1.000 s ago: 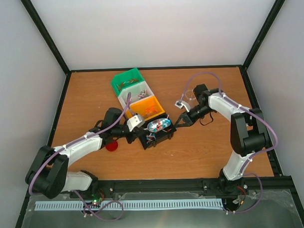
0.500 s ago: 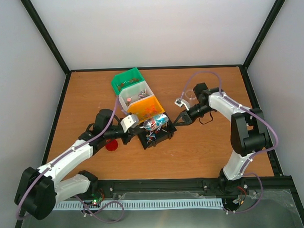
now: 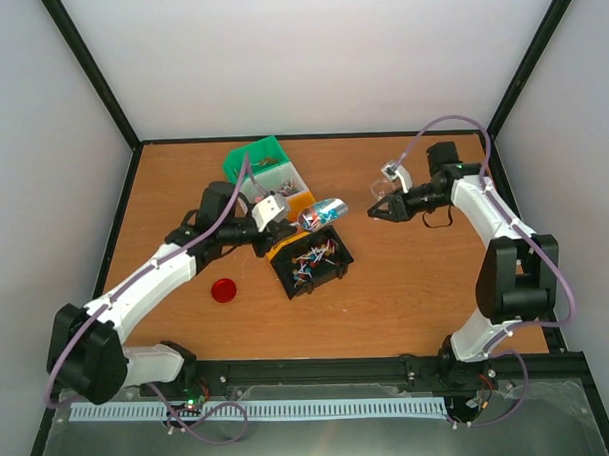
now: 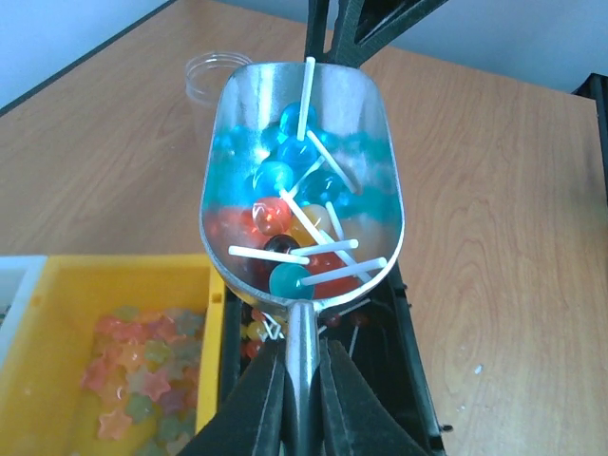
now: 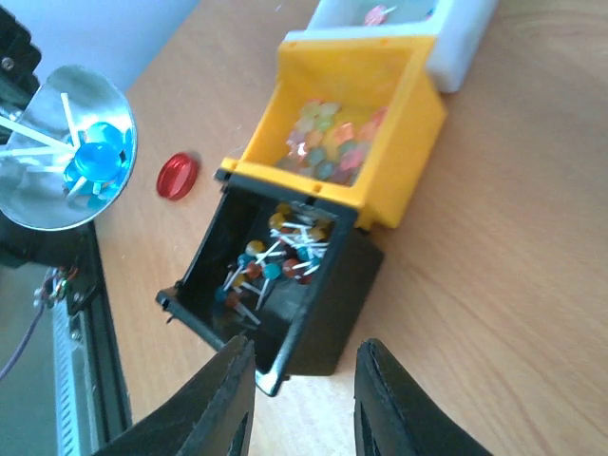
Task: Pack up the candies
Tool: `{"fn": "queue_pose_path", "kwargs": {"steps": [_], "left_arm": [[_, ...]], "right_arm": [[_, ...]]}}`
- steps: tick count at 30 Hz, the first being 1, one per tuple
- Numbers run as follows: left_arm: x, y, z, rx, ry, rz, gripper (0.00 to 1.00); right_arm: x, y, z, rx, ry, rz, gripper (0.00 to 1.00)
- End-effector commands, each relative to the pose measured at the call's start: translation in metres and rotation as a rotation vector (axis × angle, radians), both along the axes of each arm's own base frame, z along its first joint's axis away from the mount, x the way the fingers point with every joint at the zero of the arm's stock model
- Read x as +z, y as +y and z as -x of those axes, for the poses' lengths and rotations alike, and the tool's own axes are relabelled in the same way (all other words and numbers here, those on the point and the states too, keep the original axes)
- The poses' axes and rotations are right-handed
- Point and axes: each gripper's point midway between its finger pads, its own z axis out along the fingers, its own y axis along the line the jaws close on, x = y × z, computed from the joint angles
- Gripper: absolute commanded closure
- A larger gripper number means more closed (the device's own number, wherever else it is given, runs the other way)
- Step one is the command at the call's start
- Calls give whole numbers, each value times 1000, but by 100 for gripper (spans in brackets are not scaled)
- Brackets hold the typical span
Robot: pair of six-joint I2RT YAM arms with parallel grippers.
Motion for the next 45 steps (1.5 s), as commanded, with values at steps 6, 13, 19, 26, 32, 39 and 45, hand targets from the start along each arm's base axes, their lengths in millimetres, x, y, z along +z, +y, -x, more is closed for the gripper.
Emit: {"fn": "queue_pose_path", "kwargs": {"steps": [6, 13, 19, 26, 32, 39, 45], "left_arm": [[28, -21, -50, -20, -8, -55, 99], [31, -48, -80, -43, -18, -66, 99], [15, -67, -107, -51, 35, -101, 99], [8, -85, -116, -79, 36, -131, 99], [-3, -96, -119, -93, 82, -173, 99], [-9, -107, -118, -113, 102, -199, 99], [-11, -114, -120, -118, 115, -223, 99]], "right_arm": [[39, -58, -57, -280, -106, -36, 68], [33, -92, -87, -434, -120, 12, 68], [26, -106, -104, -505, -74, -5, 67], [21, -107, -114, -536, -61, -29, 65], [12, -112, -122, -579, -36, -21, 64], [7, -114, -126, -597, -21, -19, 61], [2, -115, -128, -608, -6, -17, 60]]}}
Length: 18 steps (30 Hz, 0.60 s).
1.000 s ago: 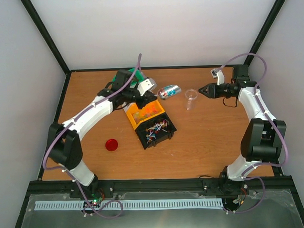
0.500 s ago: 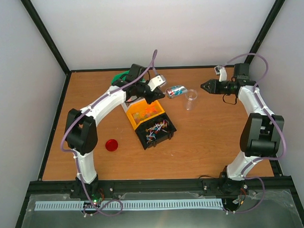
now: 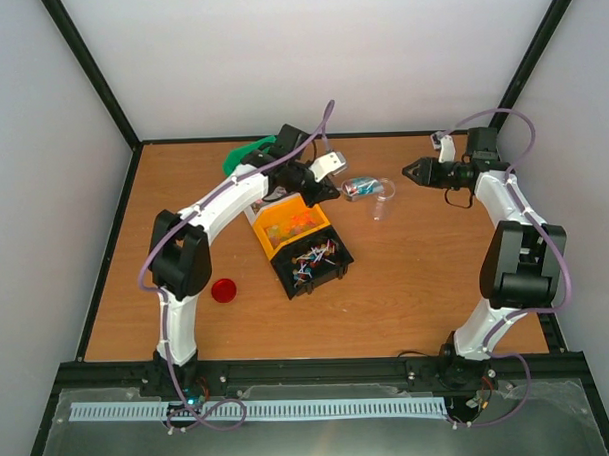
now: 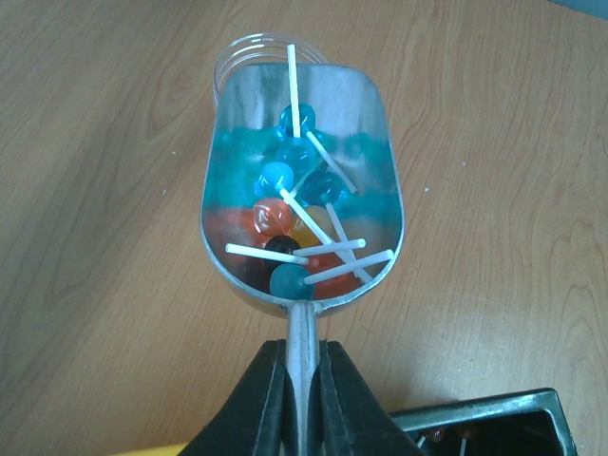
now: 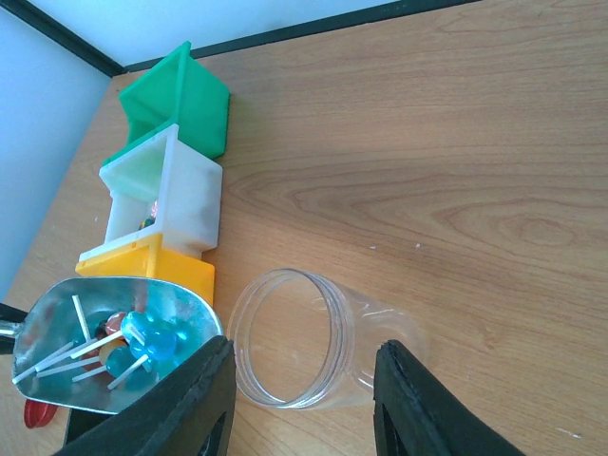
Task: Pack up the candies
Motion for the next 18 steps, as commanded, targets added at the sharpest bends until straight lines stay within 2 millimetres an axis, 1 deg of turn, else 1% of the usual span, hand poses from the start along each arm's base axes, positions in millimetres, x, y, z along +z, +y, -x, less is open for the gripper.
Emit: {"fn": "queue_pose_path", "kwargs": {"steps": [1, 8, 18], "left_arm": [[17, -9, -2, -30, -36, 0, 99], [14, -10, -6, -17, -17, -42, 99], [12, -9, -5, -16, -5, -79, 99]], "right_arm": [[-1, -4, -7, -21, -2, -3, 60], [2, -2, -6, -15, -9, -7, 60], [0, -2, -4, -18, -9, -9, 59]]}}
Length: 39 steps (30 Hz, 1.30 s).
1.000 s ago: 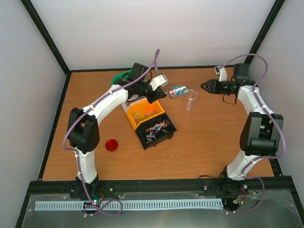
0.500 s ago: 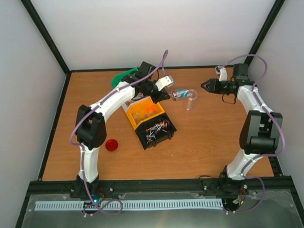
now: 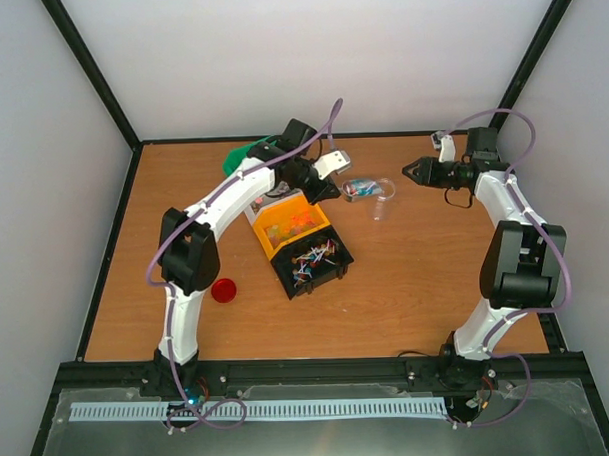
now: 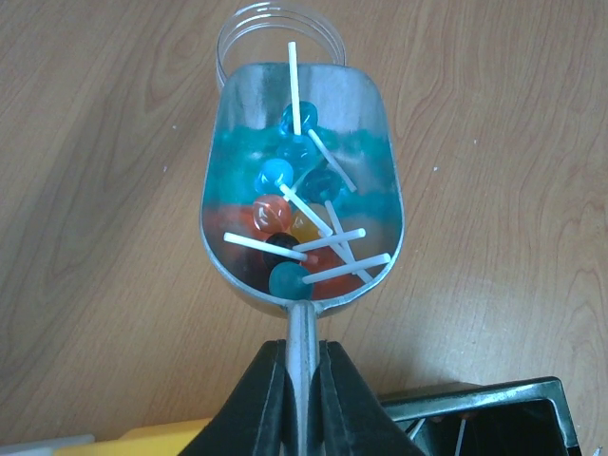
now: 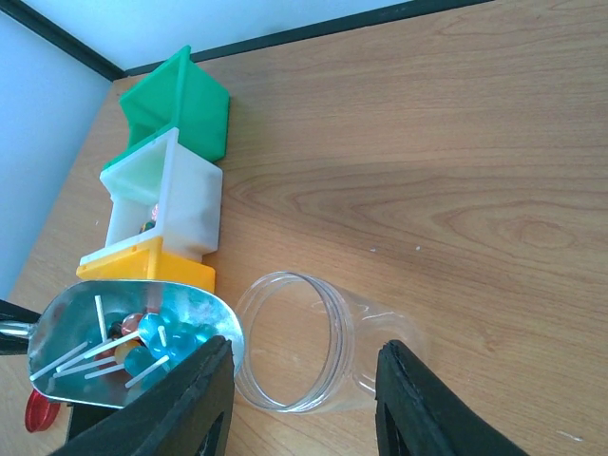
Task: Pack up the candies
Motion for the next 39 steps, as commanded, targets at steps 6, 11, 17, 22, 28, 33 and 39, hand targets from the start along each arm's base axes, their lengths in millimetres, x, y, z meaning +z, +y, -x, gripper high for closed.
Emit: {"fn": "queue_pose_path", "kwargs": {"steps": [6, 11, 17, 22, 28, 33, 39], "left_arm": [[17, -5, -2, -18, -42, -30, 99], [18, -6, -3, -14, -52, -55, 99], [17, -8, -6, -7, -53, -81, 99], [16, -10, -7, -6, -56, -101, 99], [14, -11, -6, -7, -56, -123, 99], [17, -11, -9, -1, -67, -129, 99], [19, -11, -8, -2, -69, -140, 99]], "right_arm": [[-1, -1, -2, -11, -7, -9, 59], [-2, -1, -2, -13, -5, -11, 59], [-2, 0, -2, -11, -3, -14, 59], [-3, 0, -2, -12, -3, -14, 59], [-2, 0, -2, -13, -2, -19, 59], [-3, 0, -3, -13, 1, -22, 58], [-3, 1, -4, -12, 1, -26, 58]]}}
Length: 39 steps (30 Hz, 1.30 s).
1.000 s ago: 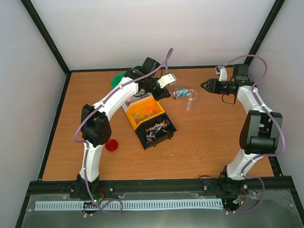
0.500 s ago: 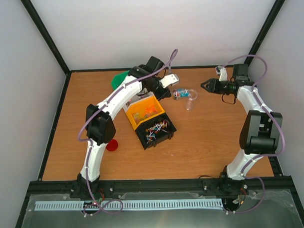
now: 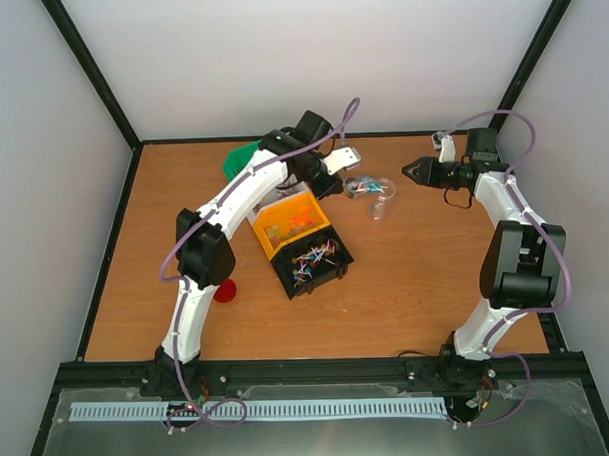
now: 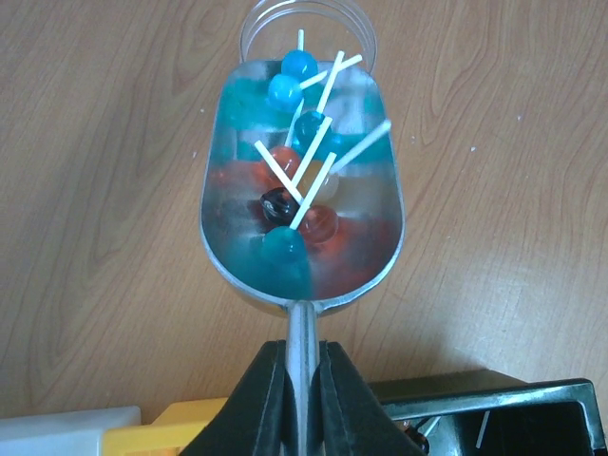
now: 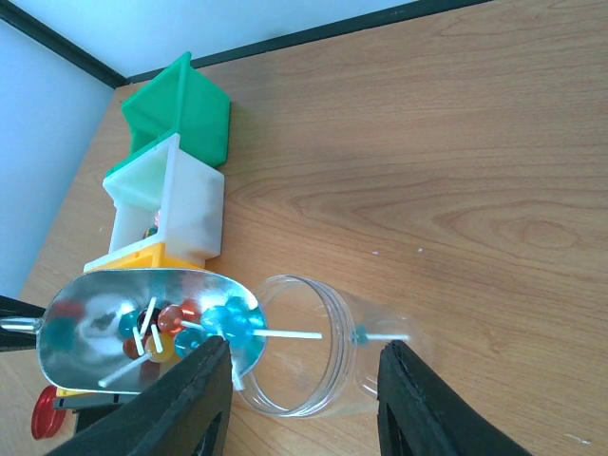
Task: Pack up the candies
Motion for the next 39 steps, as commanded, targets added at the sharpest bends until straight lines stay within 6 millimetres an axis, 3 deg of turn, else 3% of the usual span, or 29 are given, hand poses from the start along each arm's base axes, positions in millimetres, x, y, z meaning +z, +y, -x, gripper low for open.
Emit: {"fn": "queue_pose_path", "kwargs": {"steps": [1, 39], "left_arm": [[14, -3, -1, -17, -41, -3, 99], [22, -7, 8, -21, -113, -117, 99]], "right_arm": [[-2, 1, -3, 0, -5, -12, 58], [-2, 7, 0, 11, -11, -20, 56]]}}
